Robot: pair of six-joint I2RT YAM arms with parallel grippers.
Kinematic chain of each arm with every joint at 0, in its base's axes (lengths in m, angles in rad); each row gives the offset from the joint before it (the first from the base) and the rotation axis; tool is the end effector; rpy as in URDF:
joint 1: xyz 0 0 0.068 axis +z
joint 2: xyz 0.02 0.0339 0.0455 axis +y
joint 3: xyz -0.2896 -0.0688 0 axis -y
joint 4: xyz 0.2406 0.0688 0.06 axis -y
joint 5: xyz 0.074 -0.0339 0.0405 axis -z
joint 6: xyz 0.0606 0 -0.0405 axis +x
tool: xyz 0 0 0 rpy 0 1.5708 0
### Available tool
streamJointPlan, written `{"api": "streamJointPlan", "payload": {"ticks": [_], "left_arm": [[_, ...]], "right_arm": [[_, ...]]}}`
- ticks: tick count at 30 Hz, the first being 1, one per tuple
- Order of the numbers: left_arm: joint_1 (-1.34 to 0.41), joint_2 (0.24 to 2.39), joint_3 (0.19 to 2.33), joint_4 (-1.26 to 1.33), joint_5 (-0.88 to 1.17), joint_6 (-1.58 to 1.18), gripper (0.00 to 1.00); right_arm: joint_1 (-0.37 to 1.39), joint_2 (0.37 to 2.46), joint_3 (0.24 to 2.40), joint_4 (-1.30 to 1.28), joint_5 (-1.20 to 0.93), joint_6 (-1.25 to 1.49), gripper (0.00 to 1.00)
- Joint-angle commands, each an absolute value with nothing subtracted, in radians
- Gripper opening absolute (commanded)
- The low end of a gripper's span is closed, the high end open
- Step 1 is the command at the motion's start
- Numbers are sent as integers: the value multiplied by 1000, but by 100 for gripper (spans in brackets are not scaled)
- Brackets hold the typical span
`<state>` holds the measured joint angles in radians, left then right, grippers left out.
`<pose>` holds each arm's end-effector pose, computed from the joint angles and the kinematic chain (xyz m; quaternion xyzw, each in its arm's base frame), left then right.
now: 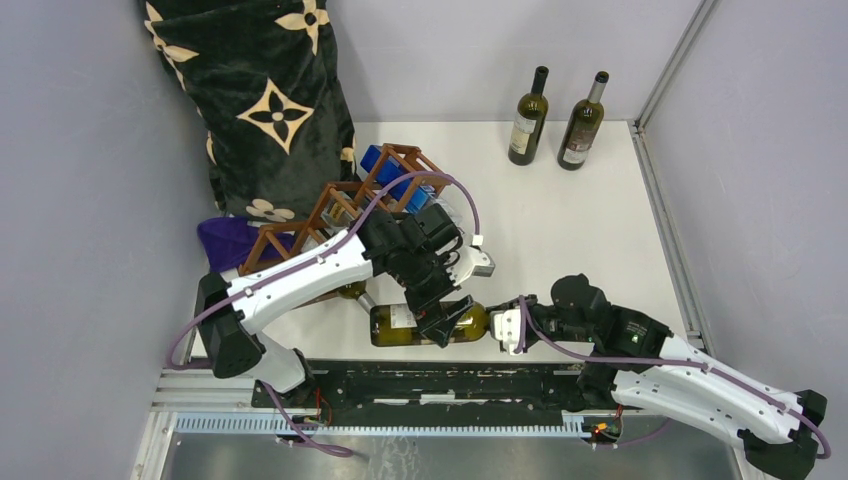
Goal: Put the wine bottle on the wine rack
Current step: Pick up the wine bottle from the corner of the board.
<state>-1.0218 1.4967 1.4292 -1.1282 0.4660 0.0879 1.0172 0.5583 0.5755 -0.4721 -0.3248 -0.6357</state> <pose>0.1279 -0.2613 0.3267 0.5402 0.7898 -0.2842 0.0599 0.0529 0.1224 0.2733 -0.6738 0.5042 0.2337 0.4870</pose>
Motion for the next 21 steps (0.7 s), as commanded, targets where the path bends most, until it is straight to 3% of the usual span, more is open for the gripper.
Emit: {"api": "streamJointPlan", "payload": {"ticks": [1,21], "left_arm": [[-978,1516,1478,-1100,518,63,100],[-887,1490,1515,-1057,567,24,100]], "right_arm": [[1029,537,615,-322,-414,-659,0],[1031,524,589,-308,-462,-649,0]]}}
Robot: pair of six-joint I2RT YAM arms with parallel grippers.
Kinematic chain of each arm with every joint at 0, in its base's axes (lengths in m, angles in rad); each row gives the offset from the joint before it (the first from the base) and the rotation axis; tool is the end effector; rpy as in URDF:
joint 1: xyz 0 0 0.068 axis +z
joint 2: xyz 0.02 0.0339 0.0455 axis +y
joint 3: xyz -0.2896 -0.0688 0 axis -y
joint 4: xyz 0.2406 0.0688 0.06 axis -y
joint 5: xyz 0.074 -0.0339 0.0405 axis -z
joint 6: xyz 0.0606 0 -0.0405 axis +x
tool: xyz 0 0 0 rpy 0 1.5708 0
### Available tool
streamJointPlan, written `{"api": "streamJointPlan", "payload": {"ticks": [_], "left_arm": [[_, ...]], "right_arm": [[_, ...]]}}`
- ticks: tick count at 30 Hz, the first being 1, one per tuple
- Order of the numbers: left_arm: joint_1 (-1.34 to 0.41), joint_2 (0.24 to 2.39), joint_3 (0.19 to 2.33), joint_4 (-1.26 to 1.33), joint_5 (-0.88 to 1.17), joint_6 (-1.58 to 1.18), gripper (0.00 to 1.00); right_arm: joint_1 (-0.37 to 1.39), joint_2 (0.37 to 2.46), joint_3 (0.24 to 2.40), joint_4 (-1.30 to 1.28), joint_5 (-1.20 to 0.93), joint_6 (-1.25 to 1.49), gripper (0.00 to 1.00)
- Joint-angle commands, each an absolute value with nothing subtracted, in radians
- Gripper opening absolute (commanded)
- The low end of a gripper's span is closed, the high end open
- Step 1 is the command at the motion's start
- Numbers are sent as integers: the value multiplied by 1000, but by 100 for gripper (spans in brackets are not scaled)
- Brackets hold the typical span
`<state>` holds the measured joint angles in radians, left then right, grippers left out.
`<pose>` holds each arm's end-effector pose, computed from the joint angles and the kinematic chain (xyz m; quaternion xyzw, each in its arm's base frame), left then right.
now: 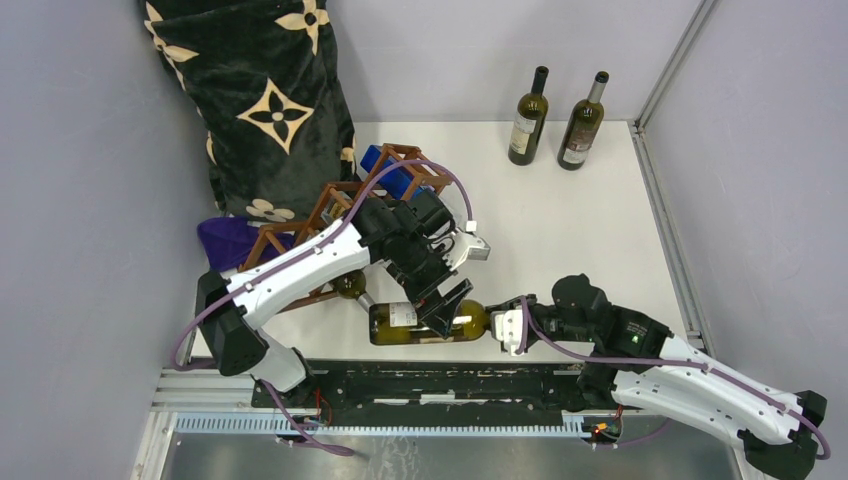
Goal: Put the wine bottle on the wine rack
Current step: Pick up the wine bottle from the corner of the board, then place the wine bottle in the wine rack.
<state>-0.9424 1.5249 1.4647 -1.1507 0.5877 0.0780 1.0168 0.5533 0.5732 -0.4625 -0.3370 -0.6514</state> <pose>0.1458 -0.2578 0.3318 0.5051 0.7964 -0.3305 0.0362 0.0521 0.1224 0.2743 -0.6773 0.4933 0.2351 0.4926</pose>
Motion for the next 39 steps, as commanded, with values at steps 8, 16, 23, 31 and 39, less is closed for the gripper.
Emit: {"api": "streamJointPlan", "payload": {"ticks": [8,16,23,31,39], "left_arm": [[-848,1459,1528,-1013,544,-24,100],[-847,1423,1533,-983,486,-51,100],[-846,1301,1554,-845,287,-94,100],[-846,1066,1416,-612,40,-134,100],[-845,936,1342,-522,-117,-120,100]], "right_arm": [[1030,512,577,-293,-453,-628,0],[1031,509,553,-268,-438,-597,0],[1031,521,531,-235,-435,-559,0],[1031,568,517,-169,-449,-476,0],[1048,595,483,-28,-472,-292,0]]}}
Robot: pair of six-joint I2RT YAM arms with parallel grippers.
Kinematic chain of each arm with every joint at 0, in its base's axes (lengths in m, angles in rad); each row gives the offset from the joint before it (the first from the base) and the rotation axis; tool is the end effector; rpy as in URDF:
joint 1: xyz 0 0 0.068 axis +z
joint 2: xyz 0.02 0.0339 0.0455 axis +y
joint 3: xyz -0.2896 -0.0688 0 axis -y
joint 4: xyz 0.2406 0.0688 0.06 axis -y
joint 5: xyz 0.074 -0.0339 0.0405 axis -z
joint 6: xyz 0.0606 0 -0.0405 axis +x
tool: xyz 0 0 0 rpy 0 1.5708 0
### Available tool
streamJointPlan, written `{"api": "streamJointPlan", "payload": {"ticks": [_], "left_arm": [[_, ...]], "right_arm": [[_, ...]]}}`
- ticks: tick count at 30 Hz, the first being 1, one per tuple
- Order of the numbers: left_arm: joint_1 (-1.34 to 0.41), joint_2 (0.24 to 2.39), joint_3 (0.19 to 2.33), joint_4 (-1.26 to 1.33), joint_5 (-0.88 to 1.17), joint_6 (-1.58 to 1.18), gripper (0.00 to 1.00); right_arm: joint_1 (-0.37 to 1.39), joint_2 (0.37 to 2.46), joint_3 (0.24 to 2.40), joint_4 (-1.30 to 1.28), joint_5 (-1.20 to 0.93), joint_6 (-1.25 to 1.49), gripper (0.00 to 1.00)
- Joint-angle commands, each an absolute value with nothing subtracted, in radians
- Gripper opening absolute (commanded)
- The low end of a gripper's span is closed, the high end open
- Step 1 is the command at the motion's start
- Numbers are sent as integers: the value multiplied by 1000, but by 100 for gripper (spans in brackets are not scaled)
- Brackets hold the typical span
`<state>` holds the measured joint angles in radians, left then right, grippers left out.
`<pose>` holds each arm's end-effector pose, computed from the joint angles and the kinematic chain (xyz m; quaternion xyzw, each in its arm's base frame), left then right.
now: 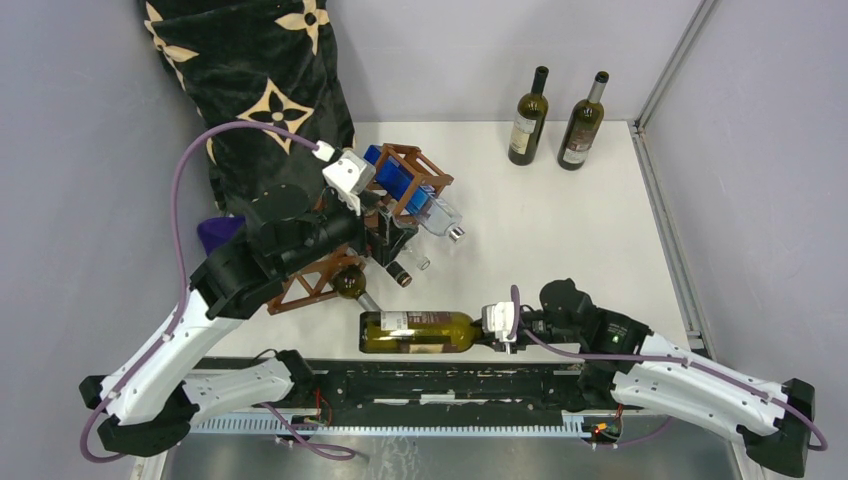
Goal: Put the wine bottle on the wine rack
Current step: Place the wine bottle in the wine rack.
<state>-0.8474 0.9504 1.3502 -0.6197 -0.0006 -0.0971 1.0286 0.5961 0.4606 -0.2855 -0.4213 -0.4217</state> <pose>0.1200 -0.1358 0.4687 0.2858 0.7262 -0.2842 0.5569 0.0535 0.1369 0.2502 -0.6294 0.5388 0.3264 0.4550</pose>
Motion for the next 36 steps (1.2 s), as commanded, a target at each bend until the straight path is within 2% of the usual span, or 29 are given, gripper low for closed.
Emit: {"api": "streamJointPlan", "payload": {"ticks": [1,13,22,30,36], "left_arm": [[-846,930,1343,-522,-131,-115,100],[-845,872,1290,-483,-372,-10,100],[-846,813,1153,-339,-539,109,100],[-845,764,1003,-198,-604,173,100],[-843,736,946,-142,-634,196,100]], "right_arm": [[1057,603,481,-15,-473,-270,0],[1291,725,462,146,-225,-64,0],[1393,789,409,334,-49,157,0],[1494,915,423,448,69,263,0],[1530,923,415,507,179,314,0]]}}
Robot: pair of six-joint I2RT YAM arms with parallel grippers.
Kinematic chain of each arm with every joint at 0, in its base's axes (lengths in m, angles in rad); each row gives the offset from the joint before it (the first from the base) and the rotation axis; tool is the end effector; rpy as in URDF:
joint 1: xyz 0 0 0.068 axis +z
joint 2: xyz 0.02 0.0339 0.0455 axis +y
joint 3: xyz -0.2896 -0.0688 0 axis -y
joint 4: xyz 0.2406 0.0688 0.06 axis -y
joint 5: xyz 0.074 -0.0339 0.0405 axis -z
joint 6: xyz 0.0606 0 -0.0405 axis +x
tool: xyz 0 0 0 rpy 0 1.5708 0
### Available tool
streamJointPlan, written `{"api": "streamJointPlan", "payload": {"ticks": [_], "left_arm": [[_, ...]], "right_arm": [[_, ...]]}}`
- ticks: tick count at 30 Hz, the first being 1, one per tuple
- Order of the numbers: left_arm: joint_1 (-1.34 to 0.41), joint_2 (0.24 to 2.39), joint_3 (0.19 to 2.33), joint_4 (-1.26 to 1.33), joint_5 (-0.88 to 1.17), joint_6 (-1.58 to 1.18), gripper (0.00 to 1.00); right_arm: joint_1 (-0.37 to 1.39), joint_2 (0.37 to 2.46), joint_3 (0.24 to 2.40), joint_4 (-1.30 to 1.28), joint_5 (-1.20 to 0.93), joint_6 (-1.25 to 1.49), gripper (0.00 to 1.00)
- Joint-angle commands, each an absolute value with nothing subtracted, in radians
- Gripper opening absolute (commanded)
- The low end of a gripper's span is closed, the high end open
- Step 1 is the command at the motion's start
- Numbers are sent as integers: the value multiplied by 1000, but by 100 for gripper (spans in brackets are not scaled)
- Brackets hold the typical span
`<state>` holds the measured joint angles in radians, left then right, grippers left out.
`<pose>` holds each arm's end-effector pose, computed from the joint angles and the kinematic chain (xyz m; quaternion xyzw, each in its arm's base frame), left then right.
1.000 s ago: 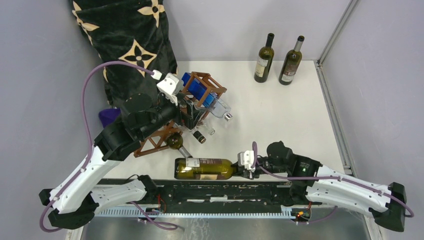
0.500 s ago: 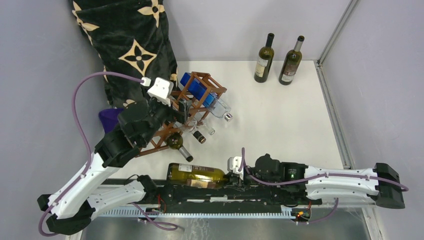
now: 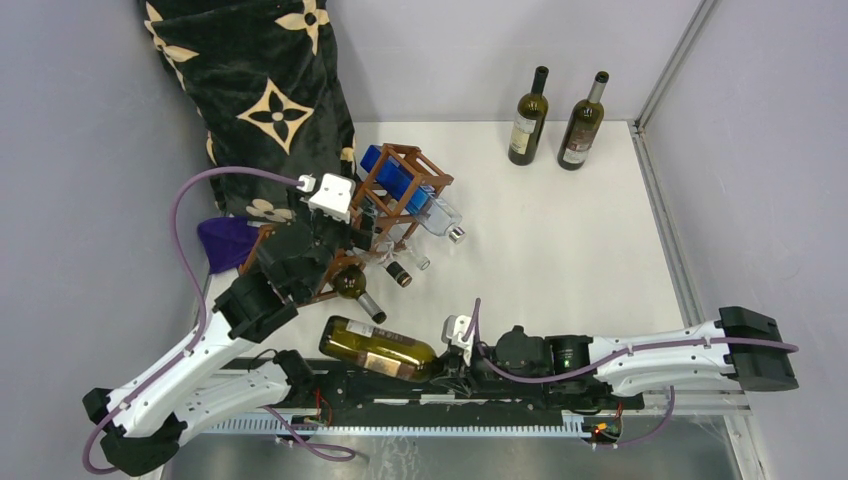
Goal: Put the wine bottle on the wine rack
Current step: Place the wine bottle in the wine rack.
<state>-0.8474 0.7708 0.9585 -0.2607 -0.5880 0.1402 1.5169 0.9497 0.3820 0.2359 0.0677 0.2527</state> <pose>0.1321 -0.0988 0.4100 0.1585 0.7108 -0.0265 0.6848 0.0156 0.2132 0.2264 -0.4649 0.6681 0.4316 0.3889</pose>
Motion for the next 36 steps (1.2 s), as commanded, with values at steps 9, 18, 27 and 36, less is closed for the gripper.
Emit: {"api": "streamJointPlan", "payload": {"ticks": [9,18,27,36], "left_arm": [[-822,671,858,-99,-635,181,100],[-809,663,815,-75,-616,196,100],[-805,670,797,-68,-627,205,100],[-804,665,790,-65,-641,212,100]], "right_arm": [[1548,1000,420,597,204,368,0],[1556,1062,432,652,238,431,0],[1557,1113,449,718,255,469,0],[1557,1135,456,772,292,494,0]]}}
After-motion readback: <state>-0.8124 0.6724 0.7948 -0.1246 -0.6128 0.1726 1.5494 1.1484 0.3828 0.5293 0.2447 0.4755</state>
